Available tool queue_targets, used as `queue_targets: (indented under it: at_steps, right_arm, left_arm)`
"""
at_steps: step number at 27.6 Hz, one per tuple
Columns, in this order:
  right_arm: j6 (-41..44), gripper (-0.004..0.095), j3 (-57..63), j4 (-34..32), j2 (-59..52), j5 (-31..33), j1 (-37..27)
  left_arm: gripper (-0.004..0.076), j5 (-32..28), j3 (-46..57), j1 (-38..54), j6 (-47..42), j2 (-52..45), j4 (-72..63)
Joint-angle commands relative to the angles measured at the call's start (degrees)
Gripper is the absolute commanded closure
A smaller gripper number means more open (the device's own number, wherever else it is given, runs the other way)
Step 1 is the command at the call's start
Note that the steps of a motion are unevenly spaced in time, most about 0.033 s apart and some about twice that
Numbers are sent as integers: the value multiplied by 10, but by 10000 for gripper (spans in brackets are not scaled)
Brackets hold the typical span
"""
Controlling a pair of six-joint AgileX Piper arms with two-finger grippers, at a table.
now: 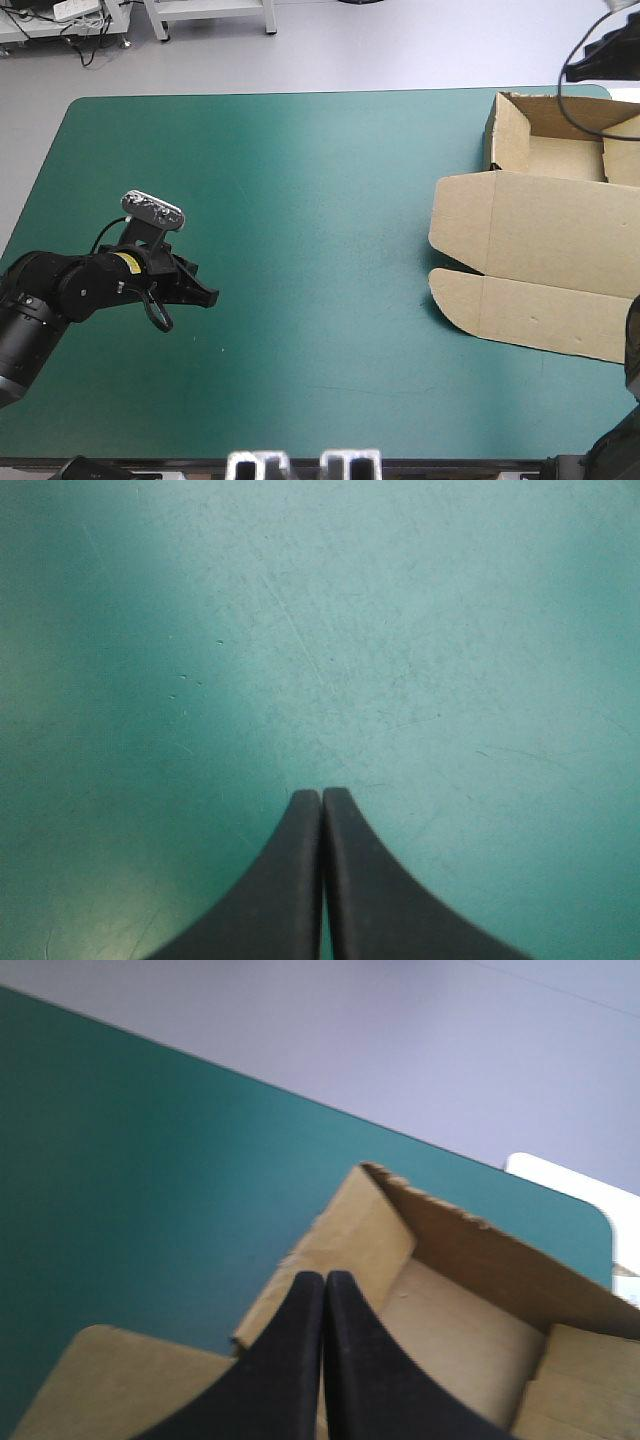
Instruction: Fold the box
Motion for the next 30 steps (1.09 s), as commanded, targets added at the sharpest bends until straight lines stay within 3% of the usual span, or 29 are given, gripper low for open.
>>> queue_targets:
  at_steps: [1,6,13,22,26,30]
  right_arm:
    - [-10,932,73,-1,-73,7,63]
    - [-24,932,243,-25,-154,7,131]
    - [-67,931,506,-3,-264,1,160]
    - [-38,932,771,-13,-445,-113,160]
    - [53,932,810,-109,-523,-111,160]
    - [71,932,811,-122,-534,-79,160]
  left_arm:
    - [734,-20,-12,-2,-5,-10,1]
    - [734,-12,-7,-2,0,-10,7]
    - [734,2,-7,-2,-3,-10,38]
    - [734,48,9,-2,-22,-14,51]
    - [734,55,38,-2,-52,-16,48]
    - [734,65,72,-2,-62,-16,46]
